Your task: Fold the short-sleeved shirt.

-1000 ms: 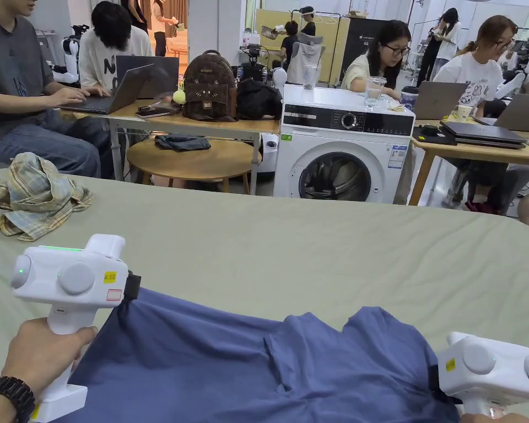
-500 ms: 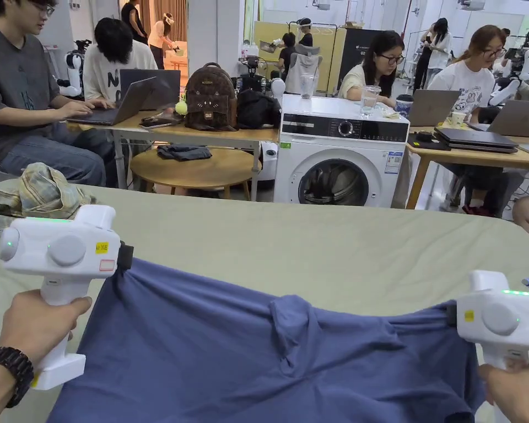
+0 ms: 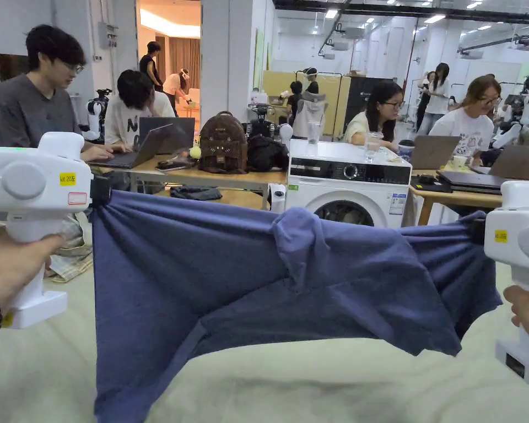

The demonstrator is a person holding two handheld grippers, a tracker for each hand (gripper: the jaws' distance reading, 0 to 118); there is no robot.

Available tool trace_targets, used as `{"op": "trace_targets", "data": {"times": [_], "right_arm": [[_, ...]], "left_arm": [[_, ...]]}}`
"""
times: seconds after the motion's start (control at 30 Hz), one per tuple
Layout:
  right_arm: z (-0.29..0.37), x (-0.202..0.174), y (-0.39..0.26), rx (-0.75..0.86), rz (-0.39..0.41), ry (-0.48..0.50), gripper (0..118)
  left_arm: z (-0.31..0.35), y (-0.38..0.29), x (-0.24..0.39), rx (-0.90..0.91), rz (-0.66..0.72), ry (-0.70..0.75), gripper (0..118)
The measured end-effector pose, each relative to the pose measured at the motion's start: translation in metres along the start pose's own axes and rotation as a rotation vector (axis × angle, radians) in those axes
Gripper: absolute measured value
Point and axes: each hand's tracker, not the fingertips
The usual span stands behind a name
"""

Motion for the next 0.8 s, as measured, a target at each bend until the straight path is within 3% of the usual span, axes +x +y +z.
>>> {"op": "trace_targets", "data": {"times": [0.8], "right_arm": [[-0.050,-0.017,0.088,0.074,0.029,-0.042,0]], "left_arm": [[-0.046,0.083,-0.006,0.031,-0.023,0.063,1]]}}
